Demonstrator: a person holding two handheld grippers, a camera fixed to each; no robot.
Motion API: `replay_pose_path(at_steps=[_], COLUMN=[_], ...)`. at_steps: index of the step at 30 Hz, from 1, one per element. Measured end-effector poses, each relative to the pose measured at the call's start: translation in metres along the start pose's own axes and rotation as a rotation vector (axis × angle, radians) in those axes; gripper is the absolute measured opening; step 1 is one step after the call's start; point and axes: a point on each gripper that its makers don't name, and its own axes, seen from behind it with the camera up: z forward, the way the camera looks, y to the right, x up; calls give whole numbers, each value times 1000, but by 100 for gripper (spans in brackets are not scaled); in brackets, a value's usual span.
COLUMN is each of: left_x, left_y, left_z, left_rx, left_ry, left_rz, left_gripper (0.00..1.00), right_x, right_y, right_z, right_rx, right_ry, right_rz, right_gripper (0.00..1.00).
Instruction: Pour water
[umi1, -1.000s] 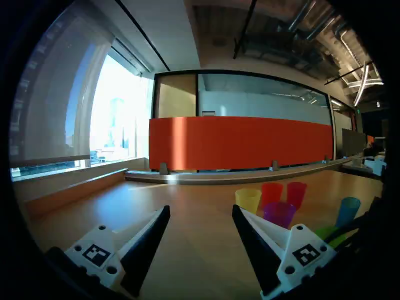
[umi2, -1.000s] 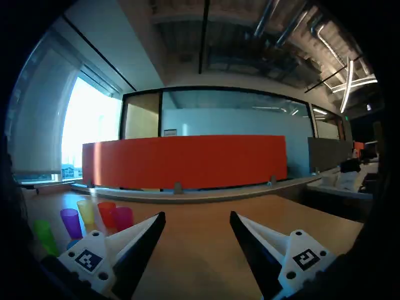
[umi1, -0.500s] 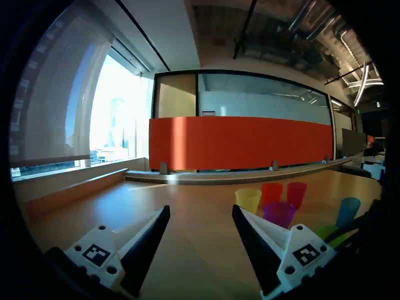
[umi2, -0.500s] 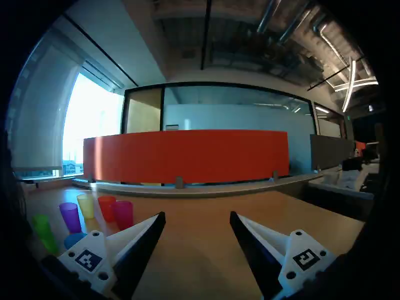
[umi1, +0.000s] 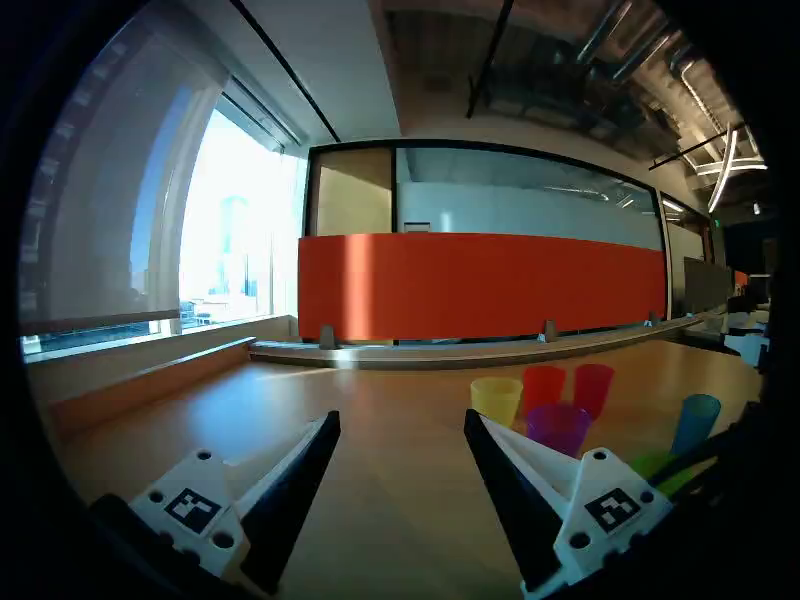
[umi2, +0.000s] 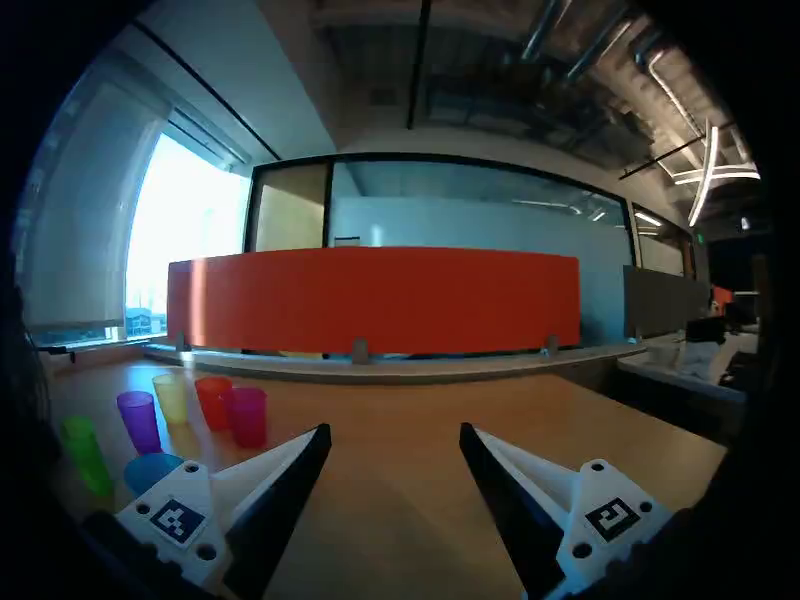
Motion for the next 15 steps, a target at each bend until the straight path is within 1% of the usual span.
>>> replay_pose_path(at_steps=[15], left_x=[1], left_y=[0], left_z=[0], left_rx=[0], left_ry=[0], left_rz=[0], left_gripper=[92], right_x=[-1], right_y=[0], right_z=[1], right_rx=[-1], right_ry=[-4], right_rz=[1], right_gripper=[100])
